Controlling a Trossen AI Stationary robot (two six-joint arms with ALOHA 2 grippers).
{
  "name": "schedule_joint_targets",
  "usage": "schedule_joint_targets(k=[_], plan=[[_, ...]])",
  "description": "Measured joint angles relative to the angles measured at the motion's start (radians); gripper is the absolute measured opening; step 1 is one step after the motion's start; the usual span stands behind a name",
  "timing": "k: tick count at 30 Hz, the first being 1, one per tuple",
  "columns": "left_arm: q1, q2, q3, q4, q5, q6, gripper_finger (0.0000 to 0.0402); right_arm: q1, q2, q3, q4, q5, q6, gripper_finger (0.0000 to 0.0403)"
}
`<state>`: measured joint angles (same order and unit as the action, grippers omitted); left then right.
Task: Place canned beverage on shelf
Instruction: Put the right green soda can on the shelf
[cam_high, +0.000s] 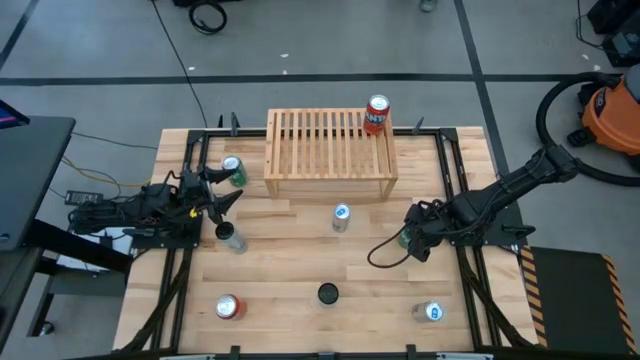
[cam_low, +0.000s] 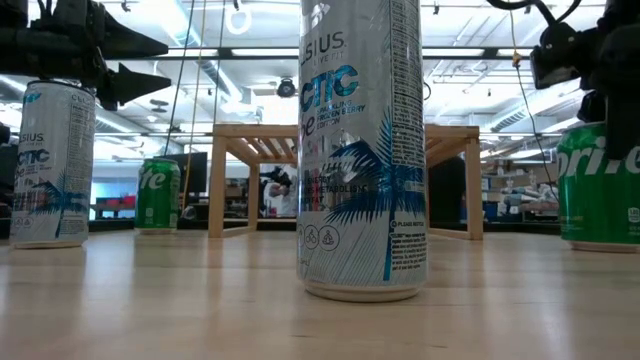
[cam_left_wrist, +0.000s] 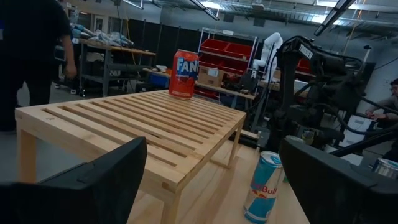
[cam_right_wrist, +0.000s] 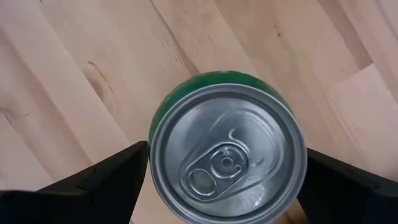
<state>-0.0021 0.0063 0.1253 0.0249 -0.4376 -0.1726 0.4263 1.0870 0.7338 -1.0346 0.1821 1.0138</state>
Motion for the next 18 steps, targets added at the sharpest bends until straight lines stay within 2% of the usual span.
schedule_joint_targets(k=[5, 14, 18], plan=[[0.0, 0.0, 0.0, 0.0, 0.0, 0.0, 0.0369, -0.001, 0.0, 0.0, 0.002, -0.002, 0.003, 0.0358], [0.0, 0.0, 0.0, 0.0, 0.0, -0.001, 0.0369, -0.001, 0.0, 0.001, 0.003, -0.016, 0.047, 0.0307], [0.0, 0.0, 0.0, 0.0, 0.0, -0.024, 0.0369, -0.001, 0.0, 0.001, 0.009, -0.026, 0.067, 0.0306]])
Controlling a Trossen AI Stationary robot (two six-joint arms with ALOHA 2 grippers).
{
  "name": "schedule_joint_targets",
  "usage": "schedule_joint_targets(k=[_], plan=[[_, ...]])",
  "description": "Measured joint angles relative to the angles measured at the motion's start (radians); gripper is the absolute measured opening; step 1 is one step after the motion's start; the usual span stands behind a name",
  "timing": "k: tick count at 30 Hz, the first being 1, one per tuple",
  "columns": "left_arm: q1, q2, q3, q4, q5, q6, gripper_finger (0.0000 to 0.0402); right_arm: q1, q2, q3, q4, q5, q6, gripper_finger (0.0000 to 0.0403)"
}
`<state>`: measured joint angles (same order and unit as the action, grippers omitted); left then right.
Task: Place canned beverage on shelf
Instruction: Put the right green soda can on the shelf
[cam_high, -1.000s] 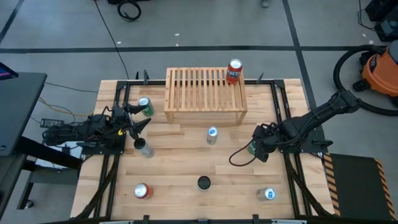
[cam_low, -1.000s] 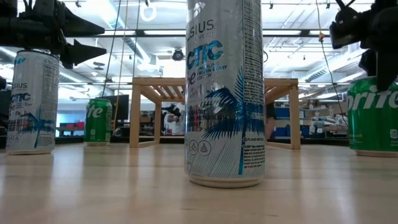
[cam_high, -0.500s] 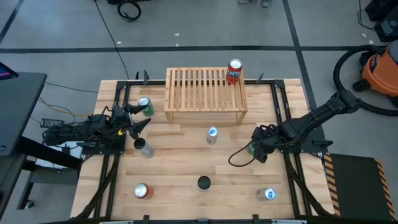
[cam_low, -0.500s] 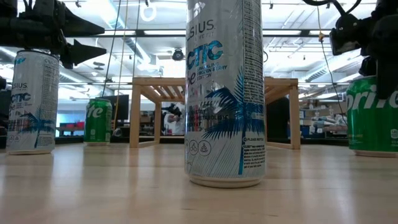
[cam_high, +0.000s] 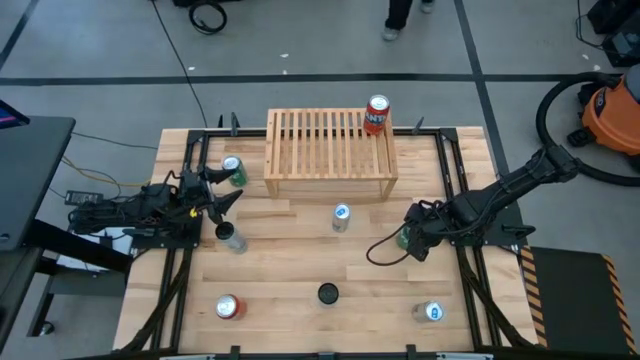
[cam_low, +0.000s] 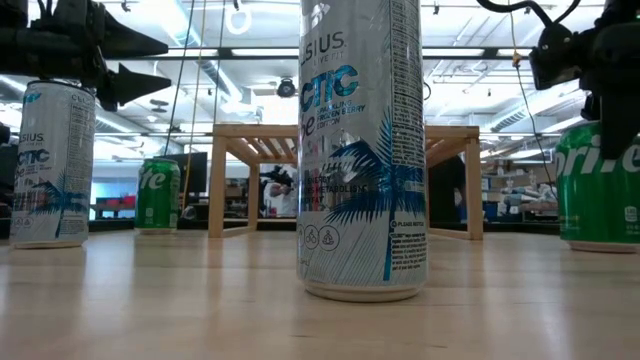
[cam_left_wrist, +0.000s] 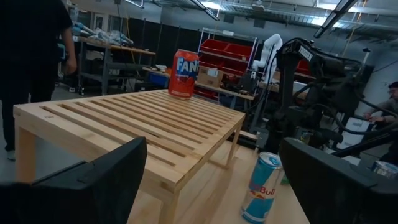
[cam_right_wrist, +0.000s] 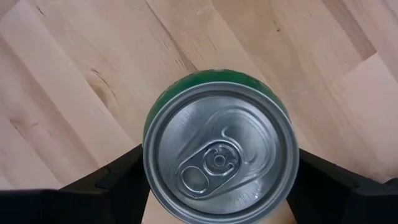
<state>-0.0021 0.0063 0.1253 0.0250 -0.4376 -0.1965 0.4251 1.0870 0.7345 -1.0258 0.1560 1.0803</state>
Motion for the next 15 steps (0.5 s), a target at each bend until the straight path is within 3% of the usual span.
schedule_joint_targets(k=[7, 15], plan=[[0.0, 0.0, 0.0, 0.0, 0.0, -0.003, 0.0369, -0.001, 0.002, 0.039, -0.009, -0.053, 0.02, 0.0306], [0.0, 0.0, 0.0, 0.0, 0.018, -0.032, 0.0369, -0.014, 0.001, 0.182, -0.015, -0.023, -0.034, 0.0306]])
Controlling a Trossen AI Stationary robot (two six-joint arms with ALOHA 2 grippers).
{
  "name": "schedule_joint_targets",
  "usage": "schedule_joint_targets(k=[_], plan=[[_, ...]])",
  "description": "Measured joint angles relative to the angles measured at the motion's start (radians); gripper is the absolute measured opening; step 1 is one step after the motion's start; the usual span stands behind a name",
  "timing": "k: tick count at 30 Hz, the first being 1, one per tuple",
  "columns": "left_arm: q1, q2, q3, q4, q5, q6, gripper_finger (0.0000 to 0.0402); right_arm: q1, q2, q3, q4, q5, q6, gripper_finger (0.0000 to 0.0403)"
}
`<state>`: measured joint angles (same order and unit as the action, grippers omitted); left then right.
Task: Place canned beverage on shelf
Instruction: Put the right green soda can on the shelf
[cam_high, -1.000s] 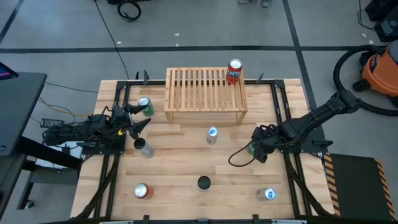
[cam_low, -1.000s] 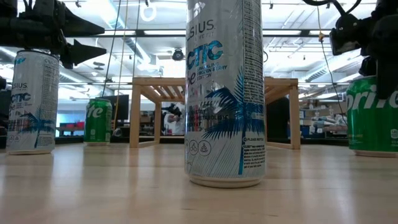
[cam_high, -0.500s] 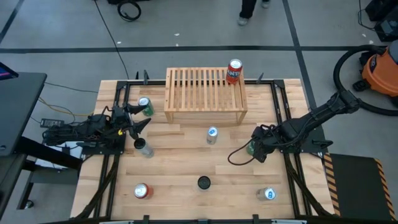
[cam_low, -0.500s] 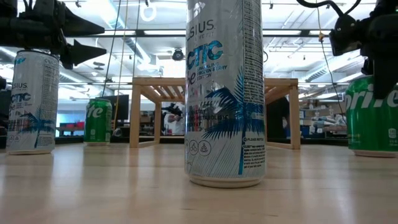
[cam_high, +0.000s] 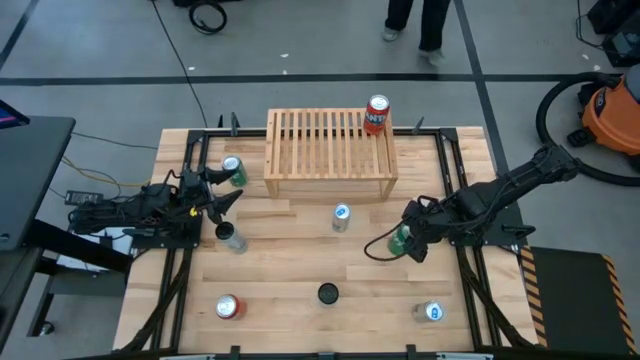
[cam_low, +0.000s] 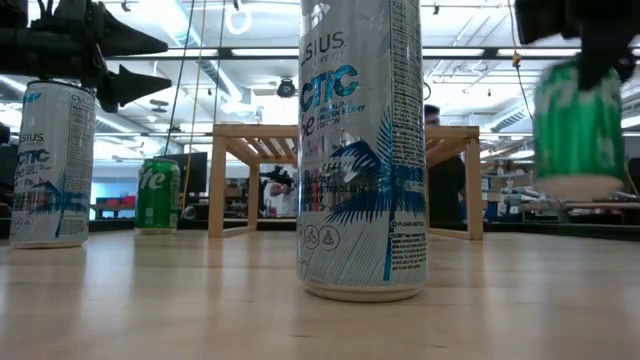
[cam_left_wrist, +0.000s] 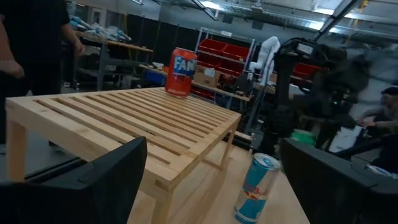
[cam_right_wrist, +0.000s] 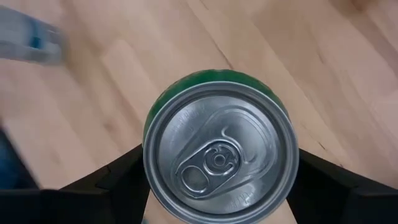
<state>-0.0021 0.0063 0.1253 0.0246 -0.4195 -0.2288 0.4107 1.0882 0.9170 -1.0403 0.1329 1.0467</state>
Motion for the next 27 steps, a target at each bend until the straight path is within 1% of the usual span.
schedule_joint_targets(k=[4, 8, 13, 27], plan=[[0.0, 0.0, 0.0, 0.0, 0.031, -0.022, 0.0369, -0.039, 0.003, 0.067, -0.02, -0.001, -0.037, 0.0306], [0.0, 0.0, 0.0, -0.003, 0.032, -0.029, 0.0369, -0.088, 0.014, 0.144, -0.029, -0.002, -0.102, 0.0306], [0.0, 0.0, 0.0, -0.025, 0.031, -0.03, 0.0369, -0.158, 0.053, 0.26, -0.105, -0.003, -0.21, 0.0306], [-0.002, 0.0, 0.0, -0.086, 0.031, -0.056, 0.0369, -0.43, 0.286, 0.653, -0.251, -0.003, -0.616, 0.0306]])
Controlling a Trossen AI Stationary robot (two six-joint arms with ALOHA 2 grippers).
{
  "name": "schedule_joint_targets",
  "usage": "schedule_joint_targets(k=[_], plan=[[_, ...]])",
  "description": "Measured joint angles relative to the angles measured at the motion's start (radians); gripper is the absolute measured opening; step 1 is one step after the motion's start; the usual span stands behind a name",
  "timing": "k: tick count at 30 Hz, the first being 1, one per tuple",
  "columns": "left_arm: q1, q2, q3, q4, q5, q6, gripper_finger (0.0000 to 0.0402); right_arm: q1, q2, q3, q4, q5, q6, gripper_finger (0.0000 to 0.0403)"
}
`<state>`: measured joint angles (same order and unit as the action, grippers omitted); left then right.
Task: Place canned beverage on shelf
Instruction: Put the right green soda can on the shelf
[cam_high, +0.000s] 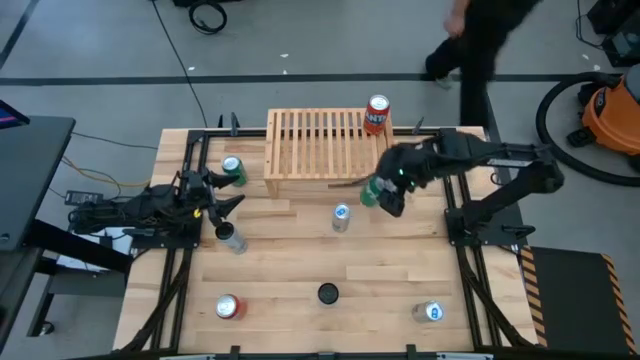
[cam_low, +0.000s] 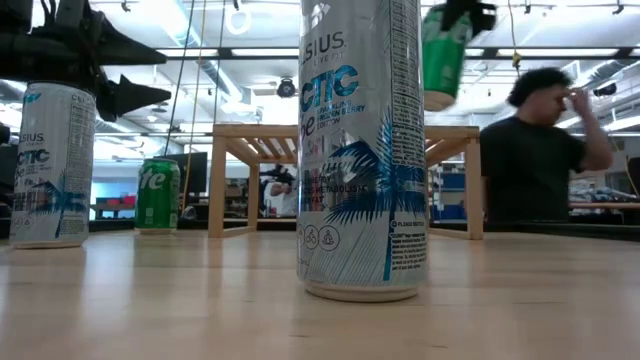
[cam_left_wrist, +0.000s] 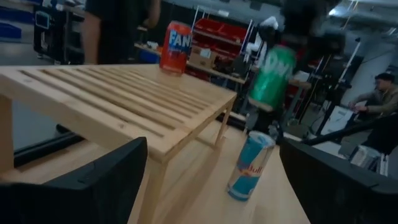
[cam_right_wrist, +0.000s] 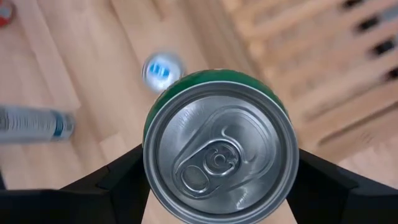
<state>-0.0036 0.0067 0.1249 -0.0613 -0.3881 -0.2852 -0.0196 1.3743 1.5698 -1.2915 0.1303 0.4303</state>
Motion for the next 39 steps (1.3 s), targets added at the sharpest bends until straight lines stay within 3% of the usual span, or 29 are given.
schedule_joint_targets(k=[9, 20, 26, 39], plan=[[0.0, 0.0, 0.0, -0.038, 0.041, 0.0, 0.0369, -0.187, 0.153, 0.257, -0.065, -0.001, -0.213, 0.0306], [0.0, 0.0, 0.0, -0.046, 0.053, 0.0, 0.0369, -0.41, 0.353, 0.514, -0.122, -0.091, -0.406, 0.0306], [0.0, 0.0, 0.0, -0.049, 0.053, 0.008, 0.0369, -0.479, 0.444, 0.618, -0.137, -0.159, -0.494, 0.0306], [0.0, 0.0, 0.0, -0.05, 0.053, 0.008, 0.0369, -0.543, 0.557, 0.769, -0.175, -0.172, -0.587, 0.0308]])
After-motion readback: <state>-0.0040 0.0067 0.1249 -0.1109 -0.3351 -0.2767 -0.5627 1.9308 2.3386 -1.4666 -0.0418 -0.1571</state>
